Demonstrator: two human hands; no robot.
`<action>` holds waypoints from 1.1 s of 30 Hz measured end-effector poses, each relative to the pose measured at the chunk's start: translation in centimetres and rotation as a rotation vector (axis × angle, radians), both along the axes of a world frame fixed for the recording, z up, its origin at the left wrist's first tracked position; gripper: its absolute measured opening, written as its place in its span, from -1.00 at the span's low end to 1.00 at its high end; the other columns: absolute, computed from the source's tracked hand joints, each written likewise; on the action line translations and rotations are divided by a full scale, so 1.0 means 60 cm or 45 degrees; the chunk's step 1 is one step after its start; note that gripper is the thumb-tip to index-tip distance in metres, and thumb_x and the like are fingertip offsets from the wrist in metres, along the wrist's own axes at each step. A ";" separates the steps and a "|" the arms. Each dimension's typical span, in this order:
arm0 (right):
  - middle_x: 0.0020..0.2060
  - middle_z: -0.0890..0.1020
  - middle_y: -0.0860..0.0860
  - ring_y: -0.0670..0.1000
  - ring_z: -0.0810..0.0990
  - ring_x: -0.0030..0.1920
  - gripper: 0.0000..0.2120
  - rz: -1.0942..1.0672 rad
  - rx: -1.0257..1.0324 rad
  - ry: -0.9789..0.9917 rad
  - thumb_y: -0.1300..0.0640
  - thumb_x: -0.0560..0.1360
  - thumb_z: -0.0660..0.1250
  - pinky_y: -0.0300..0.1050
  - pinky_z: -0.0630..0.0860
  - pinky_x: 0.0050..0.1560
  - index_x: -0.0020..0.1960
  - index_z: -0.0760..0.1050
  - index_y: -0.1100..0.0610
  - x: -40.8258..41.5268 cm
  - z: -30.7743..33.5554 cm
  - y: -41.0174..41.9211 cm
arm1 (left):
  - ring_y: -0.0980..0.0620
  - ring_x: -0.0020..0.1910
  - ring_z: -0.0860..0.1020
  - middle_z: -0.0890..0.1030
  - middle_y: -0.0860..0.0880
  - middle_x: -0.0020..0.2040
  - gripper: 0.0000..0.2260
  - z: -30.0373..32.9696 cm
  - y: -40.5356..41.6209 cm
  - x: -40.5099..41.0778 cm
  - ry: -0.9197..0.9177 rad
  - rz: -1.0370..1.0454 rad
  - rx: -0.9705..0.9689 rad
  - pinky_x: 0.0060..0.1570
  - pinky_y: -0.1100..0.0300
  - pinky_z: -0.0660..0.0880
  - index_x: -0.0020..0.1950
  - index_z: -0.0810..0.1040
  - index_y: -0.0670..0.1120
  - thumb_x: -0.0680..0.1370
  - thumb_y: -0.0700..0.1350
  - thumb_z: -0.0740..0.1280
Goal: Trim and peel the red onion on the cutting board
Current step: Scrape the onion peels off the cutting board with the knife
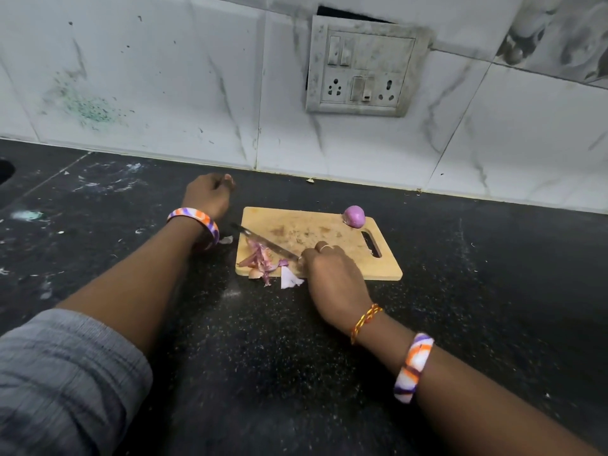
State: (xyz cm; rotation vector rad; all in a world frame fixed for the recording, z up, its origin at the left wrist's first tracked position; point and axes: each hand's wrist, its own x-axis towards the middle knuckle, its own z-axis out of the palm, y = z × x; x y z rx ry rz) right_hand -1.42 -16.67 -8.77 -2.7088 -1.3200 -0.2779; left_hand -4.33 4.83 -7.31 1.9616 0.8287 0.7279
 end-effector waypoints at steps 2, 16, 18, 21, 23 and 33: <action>0.07 0.54 0.18 0.19 0.48 0.08 -0.75 -0.096 0.039 -0.015 0.33 0.54 0.07 0.01 0.41 0.03 0.12 0.46 0.24 0.022 0.004 -0.008 | -0.21 0.16 0.53 0.60 -0.26 0.14 -0.66 -0.003 -0.001 -0.006 -0.011 0.016 0.008 0.20 0.07 0.38 0.13 0.57 -0.25 0.60 -0.07 0.10; 0.09 0.52 0.17 0.16 0.45 0.15 -0.66 0.086 0.102 0.020 0.28 0.54 -0.05 -0.01 0.41 0.08 0.15 0.45 0.25 -0.054 -0.017 -0.015 | -0.23 0.14 0.53 0.60 -0.30 0.10 -0.65 0.024 -0.016 -0.035 -0.012 0.015 0.094 0.18 0.08 0.39 0.07 0.59 -0.27 0.60 -0.07 0.10; 0.03 0.54 0.15 0.15 0.49 0.09 -0.73 0.122 0.156 0.053 0.31 0.55 0.05 -0.02 0.46 0.01 0.11 0.48 0.23 -0.060 -0.019 -0.015 | -0.23 0.15 0.52 0.60 -0.29 0.12 -0.65 0.033 -0.024 -0.039 -0.019 -0.018 0.121 0.18 0.08 0.38 0.09 0.58 -0.26 0.60 -0.07 0.09; 0.03 0.55 0.15 0.15 0.51 0.06 -0.77 -0.020 0.198 0.041 0.30 0.56 0.11 -0.02 0.48 -0.01 0.13 0.48 0.23 -0.028 -0.011 -0.015 | -0.22 0.16 0.51 0.59 -0.29 0.13 -0.64 0.039 -0.030 -0.046 -0.003 -0.028 0.159 0.17 0.08 0.38 0.10 0.58 -0.25 0.61 -0.07 0.08; 0.06 0.55 0.16 0.15 0.49 0.09 -0.77 -0.135 0.134 0.008 0.31 0.56 0.10 -0.03 0.46 0.03 0.13 0.47 0.24 -0.004 -0.004 -0.021 | -0.21 0.15 0.51 0.59 -0.27 0.13 -0.65 0.037 -0.032 -0.052 0.019 -0.025 0.162 0.16 0.10 0.38 0.10 0.58 -0.24 0.61 -0.07 0.09; 0.06 0.54 0.16 0.16 0.48 0.09 -0.77 0.192 0.132 0.037 0.21 0.58 0.12 -0.01 0.44 0.05 0.15 0.48 0.22 -0.041 -0.002 -0.002 | -0.21 0.18 0.50 0.58 -0.26 0.16 -0.64 0.033 -0.030 -0.040 0.118 -0.065 0.230 0.14 0.09 0.38 0.16 0.56 -0.25 0.61 -0.06 0.09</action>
